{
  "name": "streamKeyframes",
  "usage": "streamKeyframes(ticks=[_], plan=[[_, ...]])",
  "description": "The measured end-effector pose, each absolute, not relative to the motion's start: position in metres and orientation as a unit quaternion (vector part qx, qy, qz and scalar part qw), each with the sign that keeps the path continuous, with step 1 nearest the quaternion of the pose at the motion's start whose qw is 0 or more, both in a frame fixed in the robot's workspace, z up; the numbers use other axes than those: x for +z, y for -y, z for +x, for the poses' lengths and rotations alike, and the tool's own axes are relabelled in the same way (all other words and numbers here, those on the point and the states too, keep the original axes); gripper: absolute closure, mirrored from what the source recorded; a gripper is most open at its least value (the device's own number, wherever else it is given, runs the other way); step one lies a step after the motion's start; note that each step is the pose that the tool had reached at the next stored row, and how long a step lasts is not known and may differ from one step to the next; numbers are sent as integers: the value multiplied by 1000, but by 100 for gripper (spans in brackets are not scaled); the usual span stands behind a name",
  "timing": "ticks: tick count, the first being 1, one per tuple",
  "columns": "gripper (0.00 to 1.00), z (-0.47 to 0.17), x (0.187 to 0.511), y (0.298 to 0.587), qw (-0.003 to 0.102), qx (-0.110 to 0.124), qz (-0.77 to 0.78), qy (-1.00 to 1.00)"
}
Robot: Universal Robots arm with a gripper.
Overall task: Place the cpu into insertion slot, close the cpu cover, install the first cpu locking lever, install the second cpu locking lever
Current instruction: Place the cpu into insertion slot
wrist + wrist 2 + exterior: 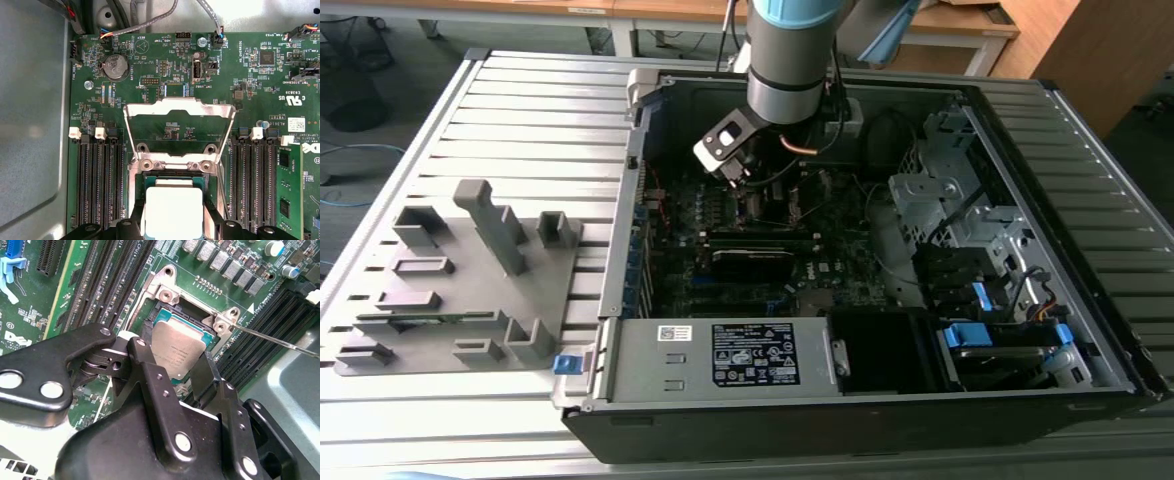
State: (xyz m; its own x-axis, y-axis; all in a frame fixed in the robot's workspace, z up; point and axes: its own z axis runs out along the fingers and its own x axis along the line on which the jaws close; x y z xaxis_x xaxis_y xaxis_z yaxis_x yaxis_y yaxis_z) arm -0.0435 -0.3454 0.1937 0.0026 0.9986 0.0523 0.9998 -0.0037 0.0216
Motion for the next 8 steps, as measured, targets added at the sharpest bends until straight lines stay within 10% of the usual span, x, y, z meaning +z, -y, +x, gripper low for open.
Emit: streamKeyframes(ticks=[8], plan=[[46, -43, 192, 345, 11, -26, -708, 706]])
